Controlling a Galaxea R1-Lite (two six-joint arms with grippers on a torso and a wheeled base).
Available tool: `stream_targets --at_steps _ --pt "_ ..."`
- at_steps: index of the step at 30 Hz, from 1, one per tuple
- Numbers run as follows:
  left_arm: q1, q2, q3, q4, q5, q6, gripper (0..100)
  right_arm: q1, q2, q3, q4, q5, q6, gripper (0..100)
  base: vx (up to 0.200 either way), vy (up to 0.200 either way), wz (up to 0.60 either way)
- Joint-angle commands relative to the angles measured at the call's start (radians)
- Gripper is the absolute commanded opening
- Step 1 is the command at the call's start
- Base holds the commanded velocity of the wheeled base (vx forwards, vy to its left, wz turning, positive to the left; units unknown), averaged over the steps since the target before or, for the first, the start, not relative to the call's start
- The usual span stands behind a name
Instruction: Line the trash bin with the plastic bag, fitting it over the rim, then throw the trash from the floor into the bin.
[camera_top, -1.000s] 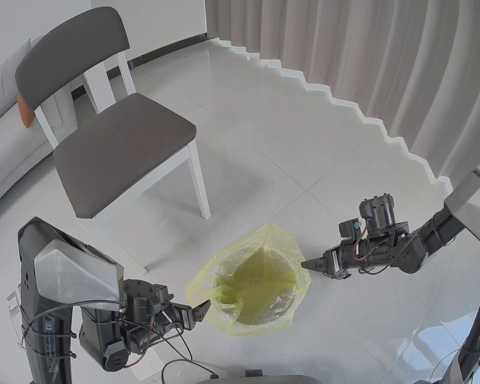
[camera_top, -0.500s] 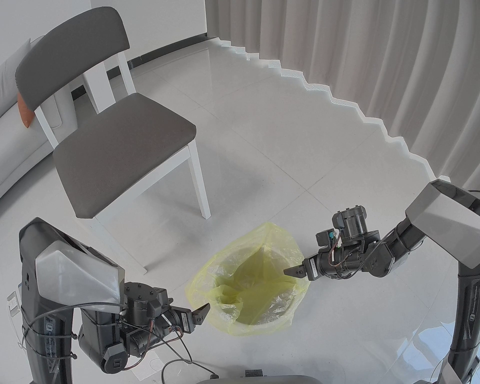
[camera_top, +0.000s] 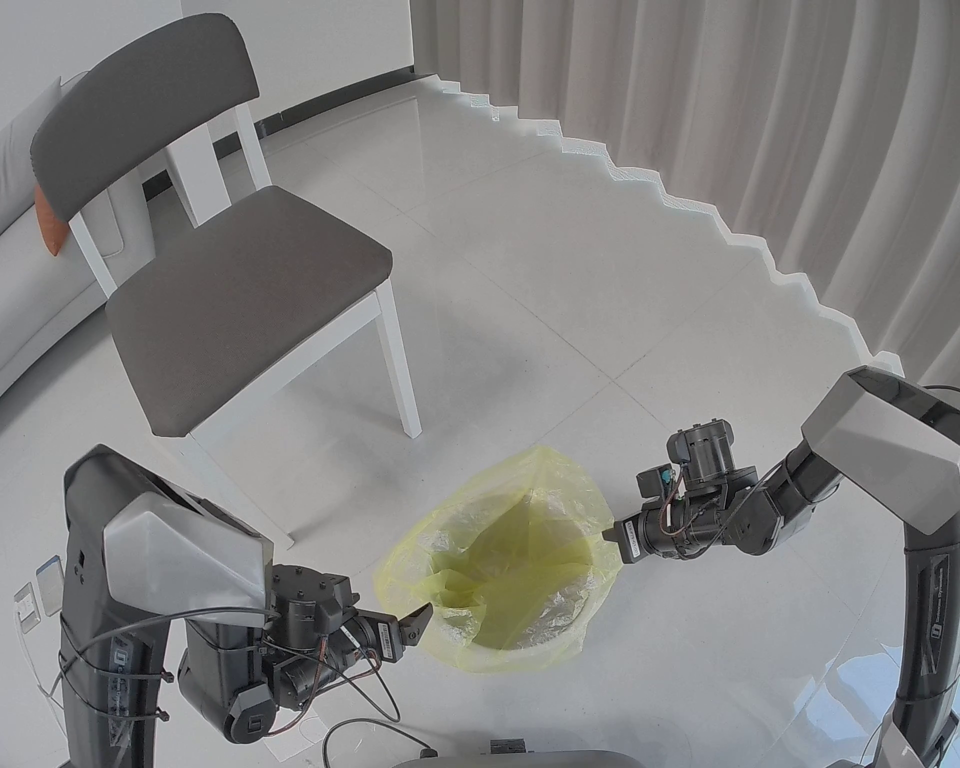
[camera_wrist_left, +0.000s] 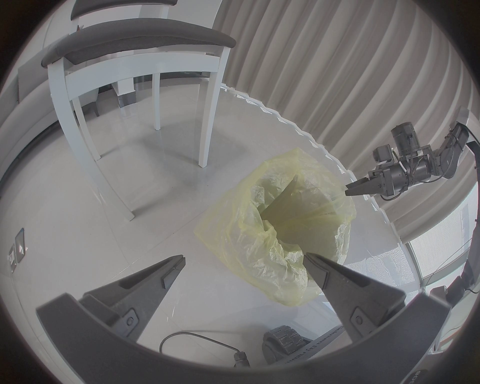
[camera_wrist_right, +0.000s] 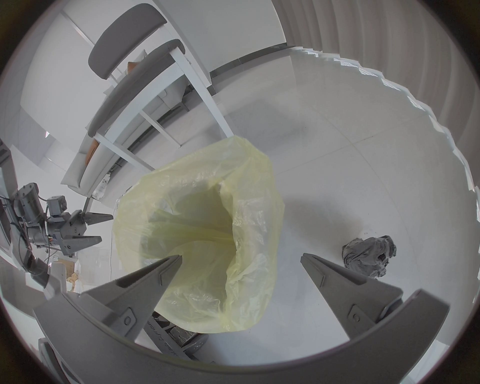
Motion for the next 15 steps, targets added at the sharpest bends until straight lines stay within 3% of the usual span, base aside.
stream_targets --at_steps 1,8,9,15 --pt "0.008 0.078 -0.055 -0.017 0.004 -0.001 100 -0.003 0.001 0.002 -0.001 0.001 -0.001 0 0.000 0.000 0.00" --pt "0.018 0.124 -0.092 -0.017 0.011 0.002 100 -0.005 0.005 0.002 -0.001 0.001 -0.005 0 0.000 0.000 0.00" --pt "0.019 0.123 -0.092 -0.017 0.011 0.002 0 -0.006 0.006 0.001 -0.001 0.001 -0.005 0 0.000 0.000 0.00" --pt "0.030 0.126 -0.087 -0.017 0.014 0.005 0 -0.031 0.031 -0.005 0.001 0.001 -0.018 0 0.000 0.000 0.00"
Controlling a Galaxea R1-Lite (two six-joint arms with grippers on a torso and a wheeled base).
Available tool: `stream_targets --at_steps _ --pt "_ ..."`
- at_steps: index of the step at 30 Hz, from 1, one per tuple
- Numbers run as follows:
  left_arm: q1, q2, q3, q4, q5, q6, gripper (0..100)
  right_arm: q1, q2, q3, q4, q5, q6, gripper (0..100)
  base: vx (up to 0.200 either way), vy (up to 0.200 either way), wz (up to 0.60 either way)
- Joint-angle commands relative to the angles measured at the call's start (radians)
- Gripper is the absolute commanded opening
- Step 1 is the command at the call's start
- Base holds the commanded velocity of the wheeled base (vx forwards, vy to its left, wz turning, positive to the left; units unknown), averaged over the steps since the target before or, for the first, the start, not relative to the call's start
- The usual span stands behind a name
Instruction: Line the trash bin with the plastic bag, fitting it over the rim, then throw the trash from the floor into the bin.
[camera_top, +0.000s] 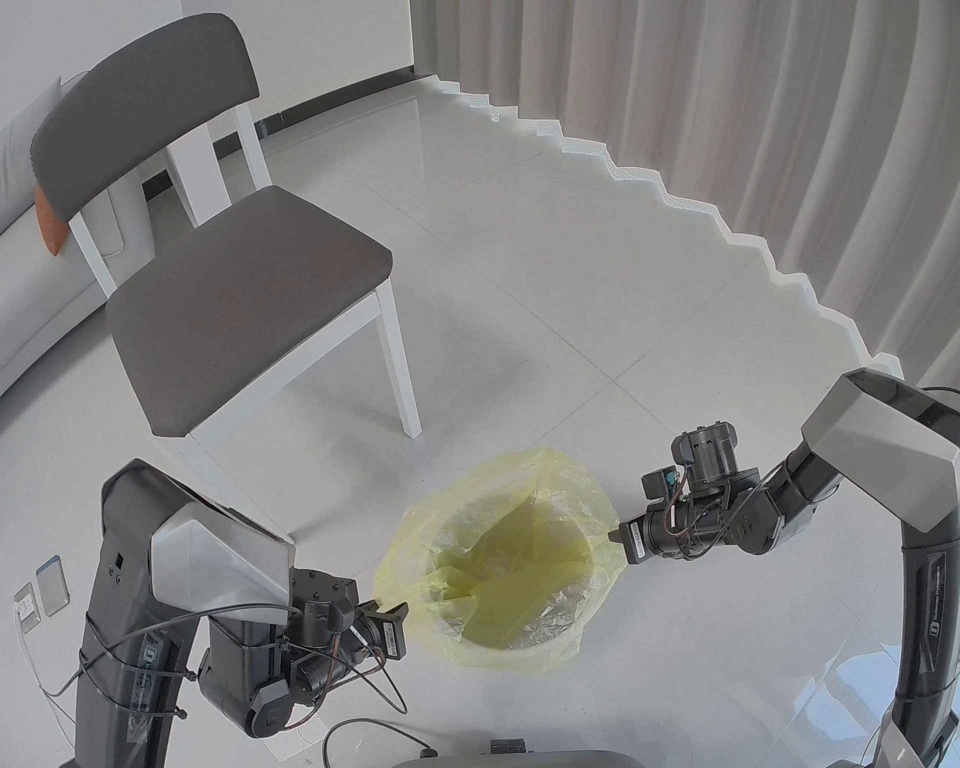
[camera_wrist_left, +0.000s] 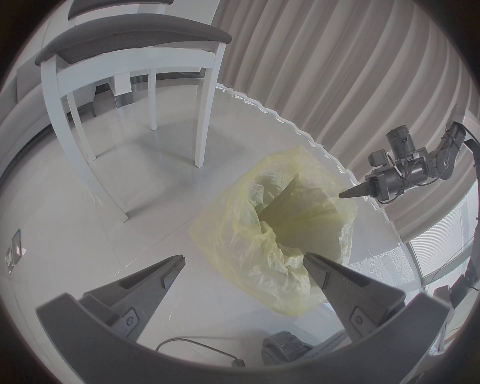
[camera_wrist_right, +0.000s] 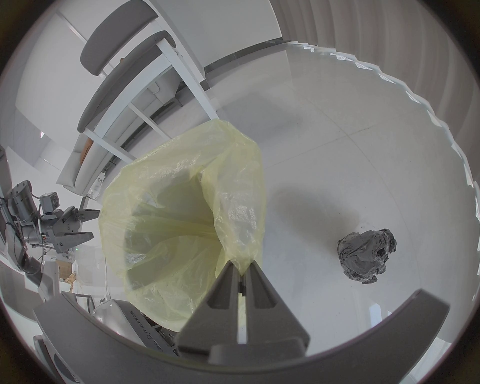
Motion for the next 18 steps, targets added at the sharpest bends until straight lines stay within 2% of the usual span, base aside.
stream_targets --at_steps 1,9,18 --pt "0.006 0.014 0.002 -0.018 0.002 0.002 0 -0.011 0.016 -0.003 0.001 0.001 -0.006 0 0.000 0.000 0.00" --pt "0.021 0.103 -0.050 -0.013 0.001 0.032 0 -0.033 0.143 -0.090 0.018 0.001 -0.033 0 0.000 0.000 0.00" --pt "0.009 0.079 -0.081 0.080 -0.004 0.061 0 -0.033 0.160 -0.208 0.210 0.004 -0.041 0 0.000 0.000 0.00"
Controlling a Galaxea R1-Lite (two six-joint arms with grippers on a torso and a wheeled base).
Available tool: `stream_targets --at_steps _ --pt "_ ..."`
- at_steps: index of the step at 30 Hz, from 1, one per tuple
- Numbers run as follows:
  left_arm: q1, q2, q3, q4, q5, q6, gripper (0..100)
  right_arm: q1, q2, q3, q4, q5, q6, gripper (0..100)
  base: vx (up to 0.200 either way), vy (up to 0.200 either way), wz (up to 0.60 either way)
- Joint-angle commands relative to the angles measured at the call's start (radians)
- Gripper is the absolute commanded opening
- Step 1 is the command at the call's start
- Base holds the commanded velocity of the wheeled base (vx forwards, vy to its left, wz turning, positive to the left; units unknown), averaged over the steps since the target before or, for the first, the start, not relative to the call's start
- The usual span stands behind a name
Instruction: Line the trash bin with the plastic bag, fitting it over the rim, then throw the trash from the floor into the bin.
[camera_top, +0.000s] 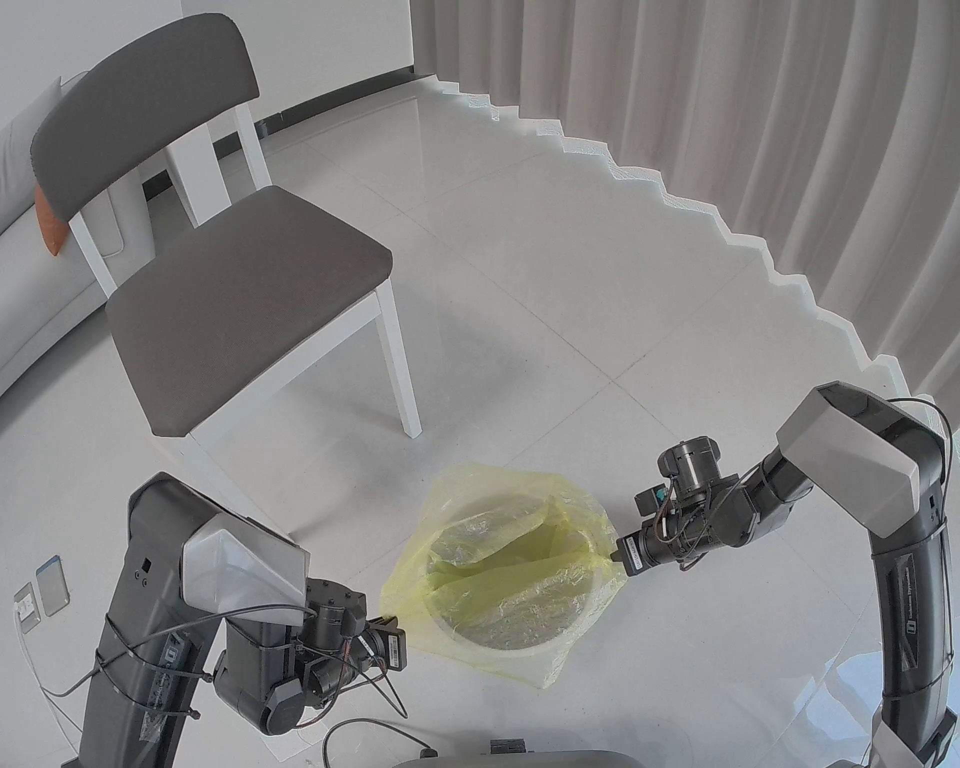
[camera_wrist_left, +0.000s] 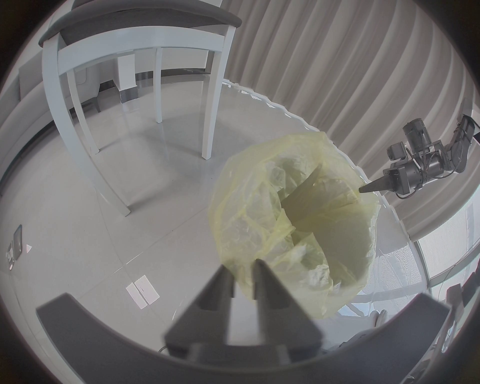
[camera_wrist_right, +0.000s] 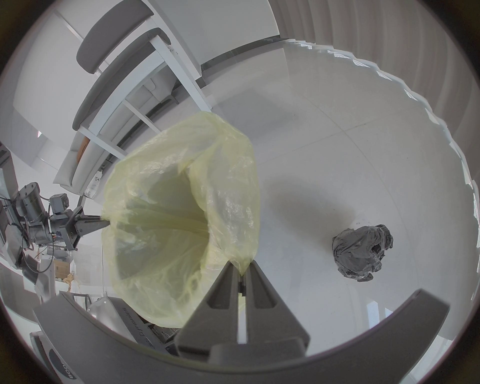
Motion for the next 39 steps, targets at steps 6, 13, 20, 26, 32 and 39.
stream_targets --at_steps 6,13,20,26,32,39 --pt "-0.010 -0.006 -0.010 0.008 0.000 0.038 0 0.000 0.022 -0.047 0.021 0.001 -0.005 0 0.000 0.000 0.00" --pt "-0.011 -0.002 0.027 -0.029 0.006 0.058 0 -0.021 0.018 -0.019 0.022 0.001 -0.050 100 0.000 0.000 0.00" --pt "-0.013 0.003 0.048 -0.084 0.003 0.058 0 -0.060 -0.058 0.053 0.019 -0.001 -0.059 100 0.000 0.000 0.00" --pt "-0.014 -0.008 0.064 -0.090 0.003 0.055 0 -0.075 -0.161 0.101 0.021 -0.001 -0.056 100 0.000 0.000 0.00" --pt "-0.013 -0.005 0.074 -0.090 -0.002 0.055 100 -0.078 -0.222 0.099 0.022 0.001 -0.050 100 0.000 0.000 0.00" --pt "-0.013 -0.036 0.083 -0.090 0.001 0.050 100 -0.041 -0.236 0.062 0.019 0.001 -0.041 100 0.000 0.000 0.00"
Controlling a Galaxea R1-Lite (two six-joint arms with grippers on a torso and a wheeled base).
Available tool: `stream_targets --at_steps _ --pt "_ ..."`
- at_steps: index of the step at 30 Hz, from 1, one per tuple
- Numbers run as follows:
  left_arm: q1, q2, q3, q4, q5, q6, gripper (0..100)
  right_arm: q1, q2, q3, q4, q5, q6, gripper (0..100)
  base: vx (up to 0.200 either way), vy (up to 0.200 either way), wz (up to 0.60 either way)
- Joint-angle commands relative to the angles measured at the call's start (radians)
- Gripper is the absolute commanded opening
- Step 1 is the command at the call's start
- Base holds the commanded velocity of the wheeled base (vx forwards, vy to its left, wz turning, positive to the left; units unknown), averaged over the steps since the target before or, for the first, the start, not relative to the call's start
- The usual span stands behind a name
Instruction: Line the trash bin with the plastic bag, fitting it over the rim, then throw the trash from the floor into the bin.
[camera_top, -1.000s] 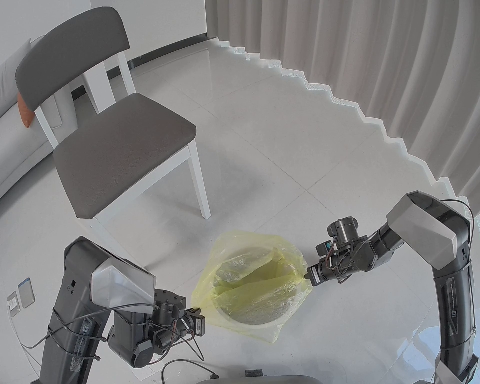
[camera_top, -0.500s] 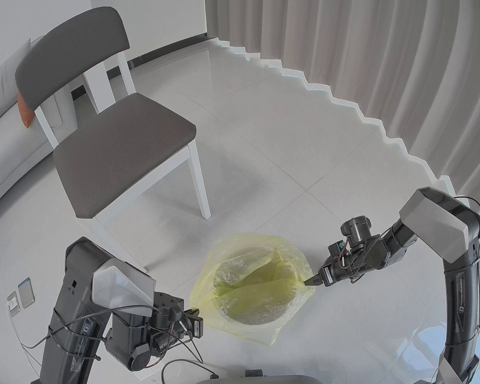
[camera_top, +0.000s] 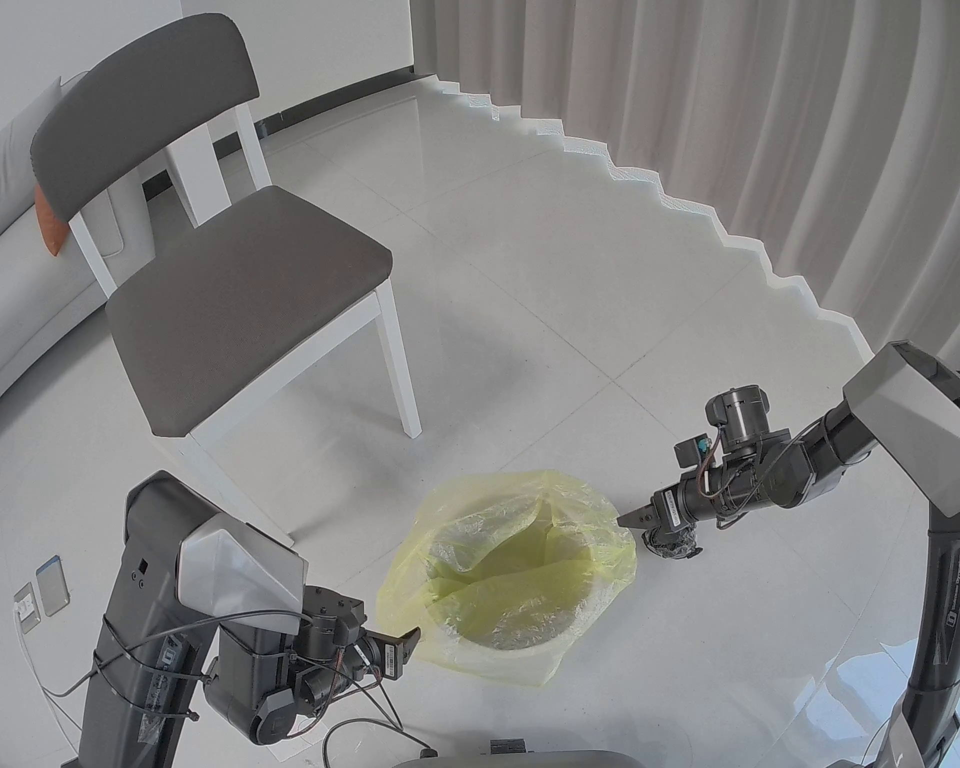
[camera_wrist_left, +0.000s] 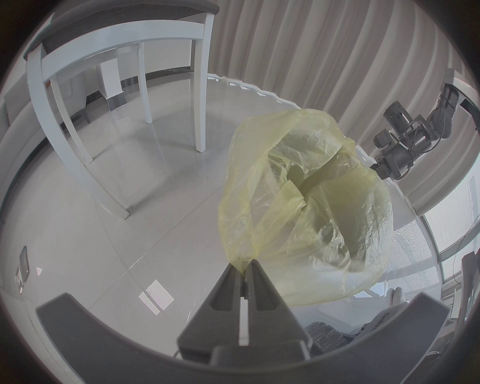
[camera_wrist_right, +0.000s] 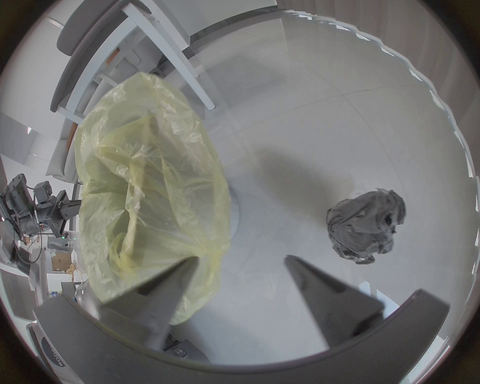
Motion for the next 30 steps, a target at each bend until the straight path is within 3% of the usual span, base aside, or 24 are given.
stream_targets --at_steps 1,7,17,22,30 --pt "0.001 -0.020 0.005 -0.018 -0.001 -0.003 100 0.021 -0.023 -0.020 -0.001 0.000 0.003 100 0.000 0.000 0.00" --pt "0.013 -0.070 0.043 -0.018 -0.002 -0.009 100 0.049 -0.028 -0.061 0.002 0.000 0.041 100 0.000 0.000 0.00" --pt "0.025 -0.207 0.049 -0.018 -0.001 -0.012 100 -0.034 -0.138 -0.021 0.023 0.000 0.040 100 0.000 0.000 0.00" --pt "0.010 -0.230 -0.112 0.016 -0.008 0.002 100 -0.079 -0.203 0.029 0.028 0.004 0.041 100 0.000 0.000 0.00" --pt "-0.030 -0.167 -0.412 0.239 -0.045 0.023 100 -0.091 -0.305 0.204 0.016 0.002 0.035 100 0.000 0.000 0.00"
